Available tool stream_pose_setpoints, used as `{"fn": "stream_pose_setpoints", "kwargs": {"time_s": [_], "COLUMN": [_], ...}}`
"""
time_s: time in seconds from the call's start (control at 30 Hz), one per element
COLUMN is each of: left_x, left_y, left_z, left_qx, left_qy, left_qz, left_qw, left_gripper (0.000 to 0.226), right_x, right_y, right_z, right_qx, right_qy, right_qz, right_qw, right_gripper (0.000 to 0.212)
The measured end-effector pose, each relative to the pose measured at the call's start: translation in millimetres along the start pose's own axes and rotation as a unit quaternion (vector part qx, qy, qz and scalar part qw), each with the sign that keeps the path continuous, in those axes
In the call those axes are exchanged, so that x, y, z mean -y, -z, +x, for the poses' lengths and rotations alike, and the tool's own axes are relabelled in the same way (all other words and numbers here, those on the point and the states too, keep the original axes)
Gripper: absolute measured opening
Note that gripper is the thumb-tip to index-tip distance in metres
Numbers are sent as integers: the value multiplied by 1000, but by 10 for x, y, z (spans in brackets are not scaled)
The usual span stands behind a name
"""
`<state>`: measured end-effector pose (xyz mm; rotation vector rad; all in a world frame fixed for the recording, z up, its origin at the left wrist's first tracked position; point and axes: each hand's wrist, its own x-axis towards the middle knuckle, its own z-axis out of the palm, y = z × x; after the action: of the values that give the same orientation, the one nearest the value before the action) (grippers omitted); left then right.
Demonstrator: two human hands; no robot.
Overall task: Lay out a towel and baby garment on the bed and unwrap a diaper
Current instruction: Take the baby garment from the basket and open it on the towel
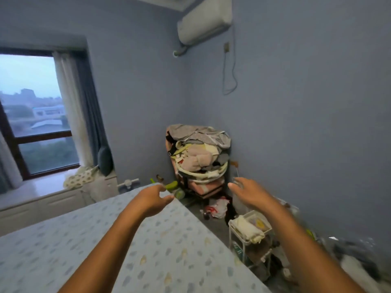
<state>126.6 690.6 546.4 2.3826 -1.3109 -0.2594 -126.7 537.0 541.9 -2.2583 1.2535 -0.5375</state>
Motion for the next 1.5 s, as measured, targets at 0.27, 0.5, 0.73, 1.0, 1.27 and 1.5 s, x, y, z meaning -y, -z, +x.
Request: {"fn": "stream_pose_setpoints", "kwargs": {"time_s": [0.27,0.5,0.73,1.0,1.27,1.5], "left_x": [-1768,-2654,-3080,-3313,-3269,-2908], "left_y": [-572,-1181,-1645,-2419,-3021,-4038], "left_z": [418,861,1540,2758,3742,4590], "left_qx": [13,20,24,26,42,61], "left_qy": [-50,-38,-26,7,43,160], "left_qz": [-3,-24,-32,-23,4,-15], "left_qw": [999,999,999,999,998,985], "left_gripper": [51,61,65,56,49,42], "right_x": [-1326,-2191,-2825,-3422,-3773,-4287], "right_y": [1240,1695,1713,1397,942,-125], "right_z": [185,650,1382,2603,3791,4908], "right_qx": [-52,-40,-22,11,71,201], "right_qy": [-42,-44,-39,-34,-17,-18], "right_qz": [-10,7,17,11,37,52], "right_qw": [998,998,999,999,997,978], "right_gripper": [64,64,63,60,51,54]}}
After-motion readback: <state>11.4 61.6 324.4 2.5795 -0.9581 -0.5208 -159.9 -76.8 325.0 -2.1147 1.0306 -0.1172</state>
